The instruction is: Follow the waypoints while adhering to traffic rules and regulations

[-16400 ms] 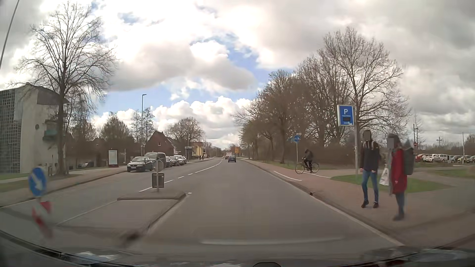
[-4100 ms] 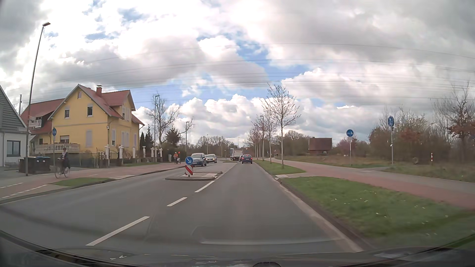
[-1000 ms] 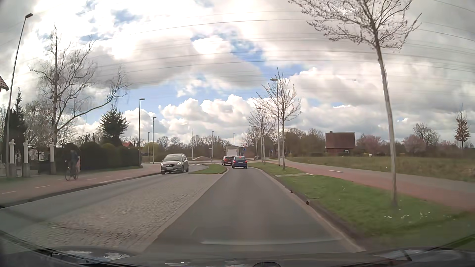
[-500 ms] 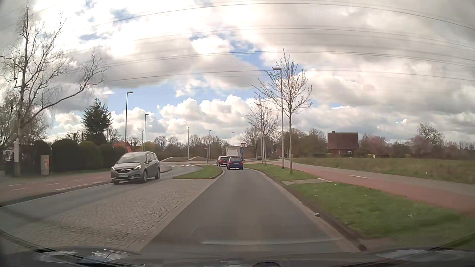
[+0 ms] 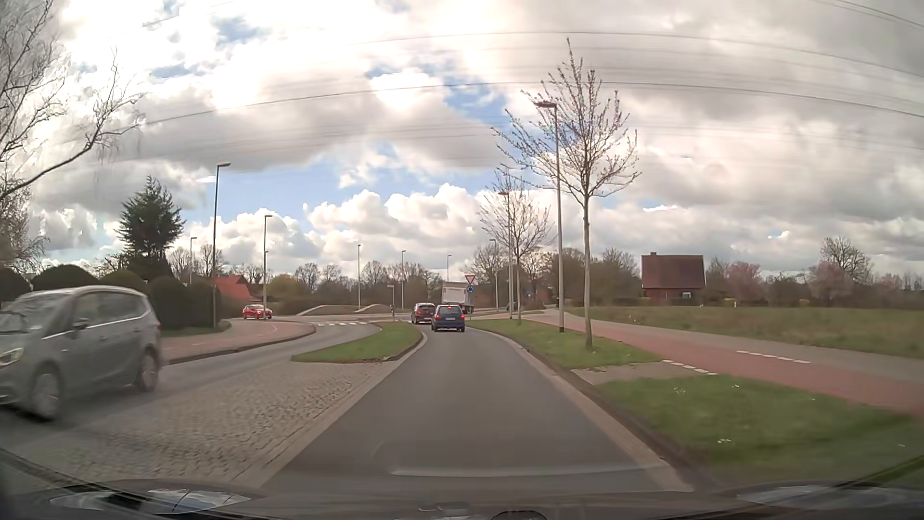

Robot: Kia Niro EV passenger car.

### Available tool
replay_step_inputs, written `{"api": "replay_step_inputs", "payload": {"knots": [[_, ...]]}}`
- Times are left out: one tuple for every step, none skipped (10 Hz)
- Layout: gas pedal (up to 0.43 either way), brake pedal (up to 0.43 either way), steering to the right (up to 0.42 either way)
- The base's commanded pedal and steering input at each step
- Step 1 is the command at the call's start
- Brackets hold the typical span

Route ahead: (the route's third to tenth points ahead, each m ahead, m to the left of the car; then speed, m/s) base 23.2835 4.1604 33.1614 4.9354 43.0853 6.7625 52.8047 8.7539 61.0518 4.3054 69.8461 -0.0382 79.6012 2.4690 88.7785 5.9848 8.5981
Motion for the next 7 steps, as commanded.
{"api": "replay_step_inputs", "payload": {"knots": [[0.11,0.0,0.004],[0.11,0.0,0.004],[0.11,0.0,0.004],[0.11,0.0,0.004],[0.118,0.0,0.003],[0.11,0.0,-0.001],[0.098,0.0,-0.005]]}}
